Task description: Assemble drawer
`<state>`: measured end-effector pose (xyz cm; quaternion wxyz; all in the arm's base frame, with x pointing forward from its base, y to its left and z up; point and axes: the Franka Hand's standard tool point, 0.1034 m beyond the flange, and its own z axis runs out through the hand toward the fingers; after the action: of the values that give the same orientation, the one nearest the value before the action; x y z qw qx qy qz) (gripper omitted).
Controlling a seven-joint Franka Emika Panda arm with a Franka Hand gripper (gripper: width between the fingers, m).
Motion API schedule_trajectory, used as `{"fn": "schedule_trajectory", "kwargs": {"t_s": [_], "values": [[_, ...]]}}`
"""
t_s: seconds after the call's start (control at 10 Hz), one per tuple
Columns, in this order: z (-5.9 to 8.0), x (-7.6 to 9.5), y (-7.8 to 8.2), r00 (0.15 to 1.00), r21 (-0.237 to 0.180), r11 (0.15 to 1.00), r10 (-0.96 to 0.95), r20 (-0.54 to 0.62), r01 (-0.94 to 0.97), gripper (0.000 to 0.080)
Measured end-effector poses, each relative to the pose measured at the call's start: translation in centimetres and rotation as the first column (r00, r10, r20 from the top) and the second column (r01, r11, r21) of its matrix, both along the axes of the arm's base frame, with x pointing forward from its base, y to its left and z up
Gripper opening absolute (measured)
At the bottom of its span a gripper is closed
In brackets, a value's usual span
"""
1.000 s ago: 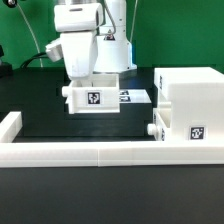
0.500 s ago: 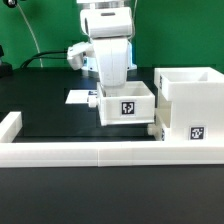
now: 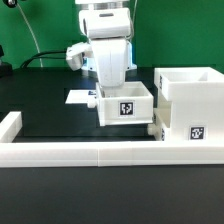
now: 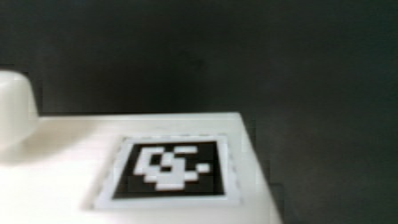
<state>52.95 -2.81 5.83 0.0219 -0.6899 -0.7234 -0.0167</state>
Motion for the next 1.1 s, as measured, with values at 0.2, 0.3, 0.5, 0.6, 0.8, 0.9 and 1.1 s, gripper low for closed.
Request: {"fn": "schedule_trajectory", "kwargs": {"t_s": [0.2,0.3,0.5,0.6,0.8,0.9,1.1], "values": [[0.2,0.7,0.8,1.000,0.001,1.000,-0.014,0.006,0.014,0.0044],[0.3,0.9,1.2,1.000,0.002,1.000,-0.021,0.009,0.021,0.0044],[0.1,0.9,1.7,0.999,0.004,0.999,-0.044,0.004,0.044,0.0044],[0.0,0.8,1.7,0.999,0.004,0.999,-0.047,0.002,0.047,0.0044],[-0.3,0.7,1.8,0.999,0.006,0.999,-0.046,-0.004,0.046,0.0044],[-0.4,0.6,1.9,0.999,0.007,0.999,-0.045,-0.006,0.045,0.0044],[-0.4,0.7,2.2,0.999,0.009,0.999,-0.052,-0.005,0.052,0.0044]]}}
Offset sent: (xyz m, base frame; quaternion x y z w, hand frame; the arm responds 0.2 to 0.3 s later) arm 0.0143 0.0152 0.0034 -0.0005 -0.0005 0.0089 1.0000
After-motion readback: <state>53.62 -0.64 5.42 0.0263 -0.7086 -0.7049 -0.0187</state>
